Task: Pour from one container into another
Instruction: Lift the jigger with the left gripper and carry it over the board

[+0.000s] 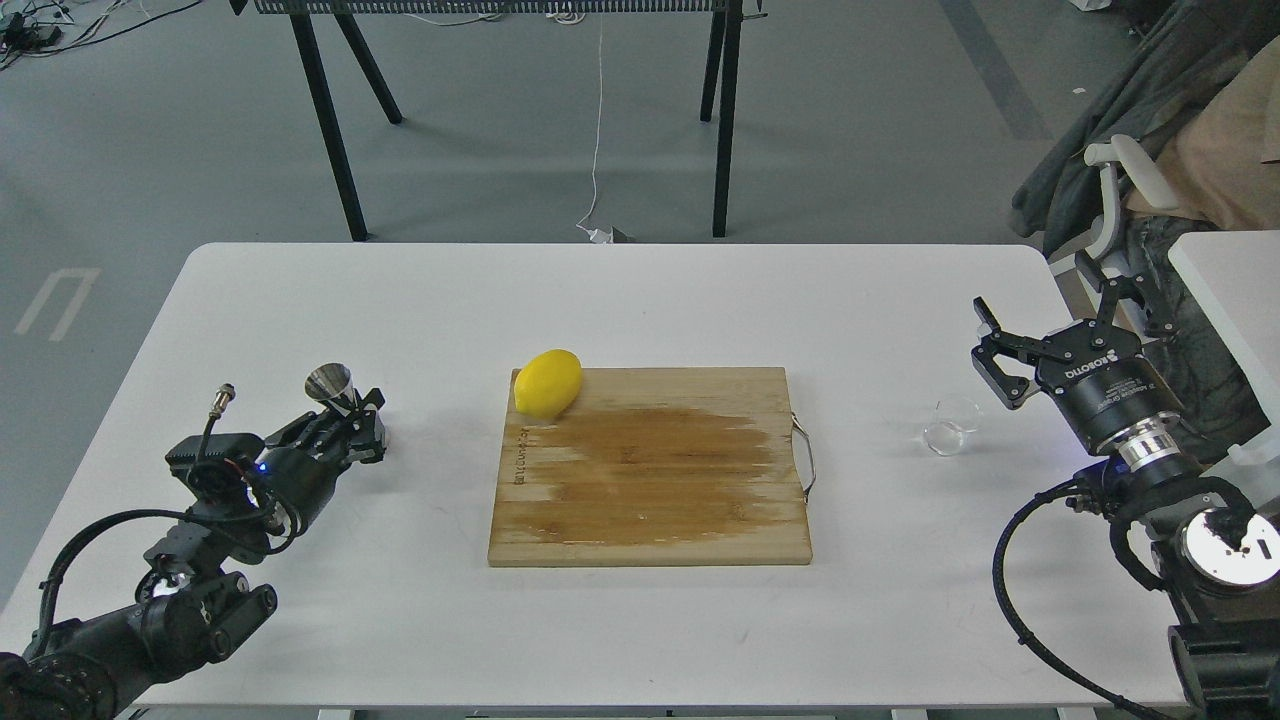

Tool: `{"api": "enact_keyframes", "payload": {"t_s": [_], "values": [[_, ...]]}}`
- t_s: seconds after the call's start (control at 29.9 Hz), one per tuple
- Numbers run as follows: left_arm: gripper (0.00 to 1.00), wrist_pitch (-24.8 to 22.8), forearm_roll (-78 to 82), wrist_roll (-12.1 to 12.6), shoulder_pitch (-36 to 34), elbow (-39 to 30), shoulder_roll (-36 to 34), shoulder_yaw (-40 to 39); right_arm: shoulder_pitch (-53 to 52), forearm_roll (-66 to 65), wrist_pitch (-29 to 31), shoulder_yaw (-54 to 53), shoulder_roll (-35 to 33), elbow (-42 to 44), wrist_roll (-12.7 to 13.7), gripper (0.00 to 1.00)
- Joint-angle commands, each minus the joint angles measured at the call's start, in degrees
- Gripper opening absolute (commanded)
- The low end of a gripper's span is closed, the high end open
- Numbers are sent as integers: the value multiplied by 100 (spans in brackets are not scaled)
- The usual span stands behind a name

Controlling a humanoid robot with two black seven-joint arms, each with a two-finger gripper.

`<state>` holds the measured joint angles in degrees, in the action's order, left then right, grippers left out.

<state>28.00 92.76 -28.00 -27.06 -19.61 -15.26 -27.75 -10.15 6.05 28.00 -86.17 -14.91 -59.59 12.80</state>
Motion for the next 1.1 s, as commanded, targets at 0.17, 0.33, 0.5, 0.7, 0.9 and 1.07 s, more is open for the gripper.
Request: {"api": "enact_keyframes", "payload": {"t_s": [0.17,0.33,0.5,0.7,0.9,1.07], "values": [[9,0,-47,0,-202,-113,-21,-20,-5,-7,0,3,5,9,4,99],[10,0,-56,0,-931,-613,-144,-11,-22,-7,0,12,5,53,4,99],[11,0,-56,0,-1547,-1097,-74,-2,-163,-7,0,12,-3,53,4,99],[18,0,14,0,-1820,-1361,628,33,-242,-7,0,30,-38,53,4,99],[19,0,234,0,-1829,-1722,1200,1016,-242,-16,0,56,-38,53,4,99],[19,0,261,0,-1724,-1678,1526,1447,-242,-16,0,65,-38,71,4,99]]}}
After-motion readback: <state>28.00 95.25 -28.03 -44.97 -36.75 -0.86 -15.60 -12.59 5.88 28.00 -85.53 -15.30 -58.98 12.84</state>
